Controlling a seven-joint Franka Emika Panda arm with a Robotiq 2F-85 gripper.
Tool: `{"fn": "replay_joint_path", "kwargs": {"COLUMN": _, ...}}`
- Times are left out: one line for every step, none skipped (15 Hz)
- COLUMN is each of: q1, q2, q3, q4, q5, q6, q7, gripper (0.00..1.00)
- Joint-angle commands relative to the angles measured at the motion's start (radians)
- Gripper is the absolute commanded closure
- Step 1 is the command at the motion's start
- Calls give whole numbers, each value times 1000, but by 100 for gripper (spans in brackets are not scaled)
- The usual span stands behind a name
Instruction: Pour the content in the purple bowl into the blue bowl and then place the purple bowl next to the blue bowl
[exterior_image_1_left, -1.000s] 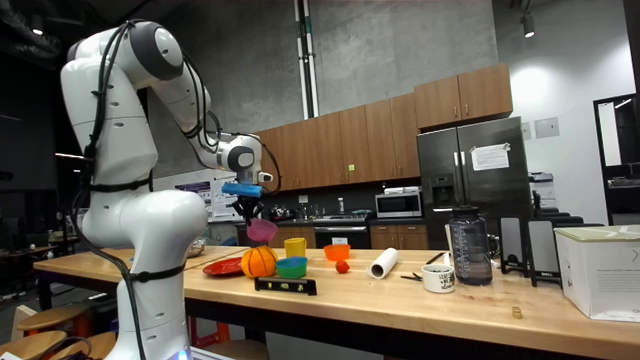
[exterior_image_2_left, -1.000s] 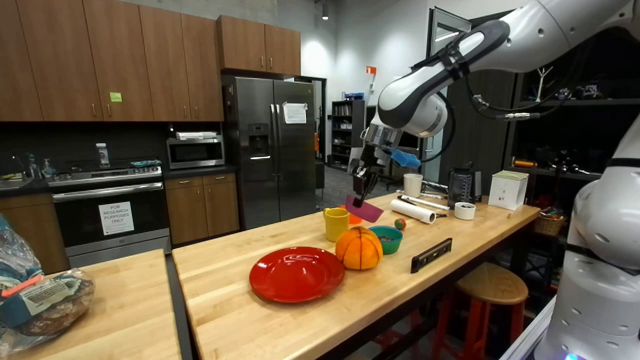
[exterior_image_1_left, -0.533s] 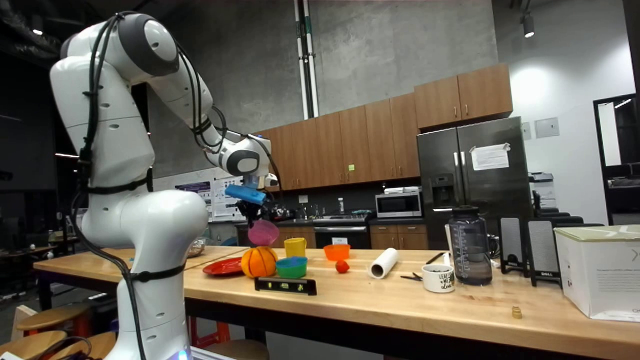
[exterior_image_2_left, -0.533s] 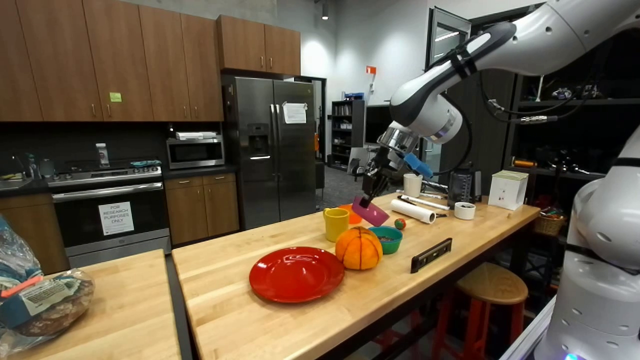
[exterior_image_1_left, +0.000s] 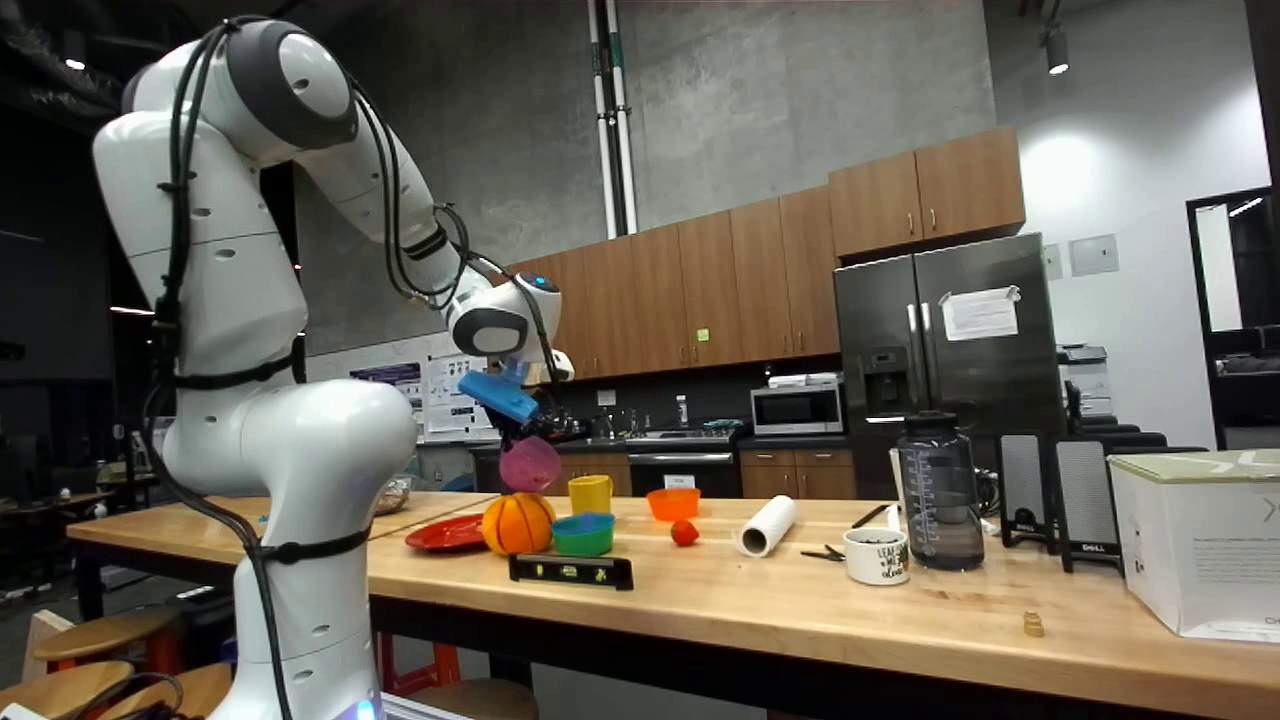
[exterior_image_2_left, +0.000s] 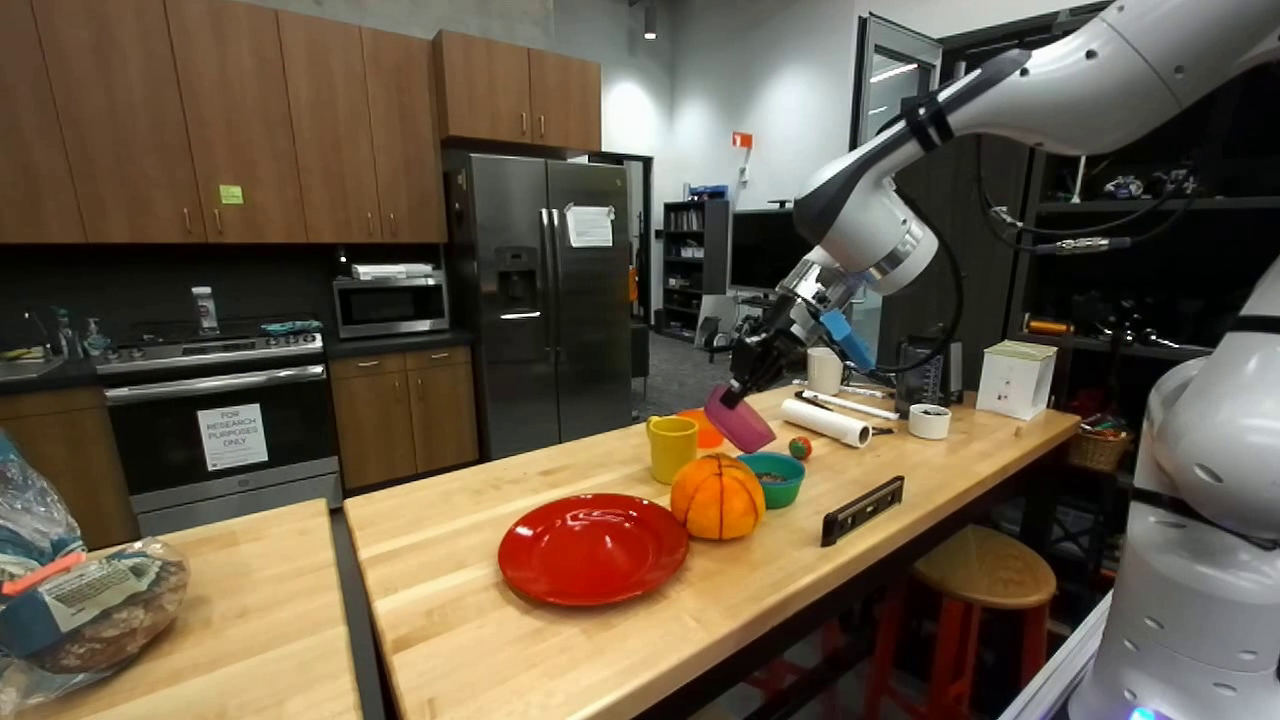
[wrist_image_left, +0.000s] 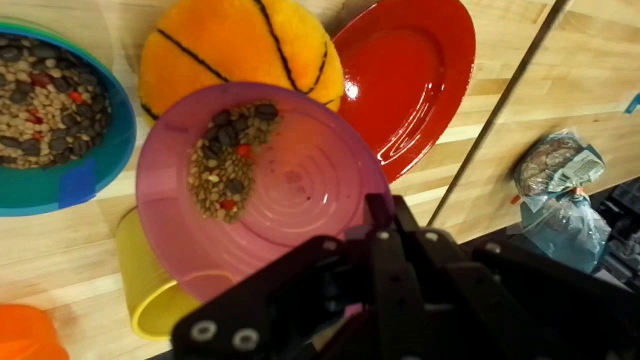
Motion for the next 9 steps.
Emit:
{"fn": "replay_joint_path", "kwargs": {"q1": -27, "q2": -19, "q3": -11, "q4": -4, "q5": 71, "q6": -42, "q7": -90, "gripper": 99}}
{"fn": "replay_joint_path", "kwargs": {"q1": -35, "q2": -17, "q3": -12, "q4": -1, "q5": 80, "q6": -54, "q7": -107, "gripper": 99}}
{"fn": "replay_joint_path", "kwargs": {"q1": -45, "q2": -14, "q3": -11, "q4": 2, "q5": 82, "q6": -68, "q7": -120, "gripper": 99}}
{"fn": "replay_joint_path", "kwargs": {"q1": -54, "q2": -11, "q3": -13, "q4": 6, "q5": 86, "q6": -81, "q7": -135, "gripper": 99}}
{"fn": "replay_joint_path", "kwargs": {"q1": -64, "q2": -6, "q3": -17, "q4": 12, "q5": 89, "q6": -101, "q7": -149, "gripper": 99}}
{"fn": "replay_joint_path", "kwargs": {"q1": -72, "q2": -2, "q3": -20, "q4": 15, "q5": 91, "q6": -116, "q7": -165, "gripper": 99}}
{"fn": "replay_joint_path", "kwargs": {"q1": -81, "q2": 2, "q3": -23, "q4": 19, "q5": 93, "q6": -133, "q7": -176, "gripper": 99}}
{"fn": "replay_joint_path", "kwargs": {"q1": -88, "q2": 7, "q3": -30, "q4": 24, "q5": 100, "q6": -156, "q7": -196, "gripper": 99}}
{"fn": "replay_joint_path", "kwargs": {"q1": -96, "q2": 12, "q3": -36, "q4": 28, "q5": 109, "q6": -177, "q7": -215, "gripper": 99}}
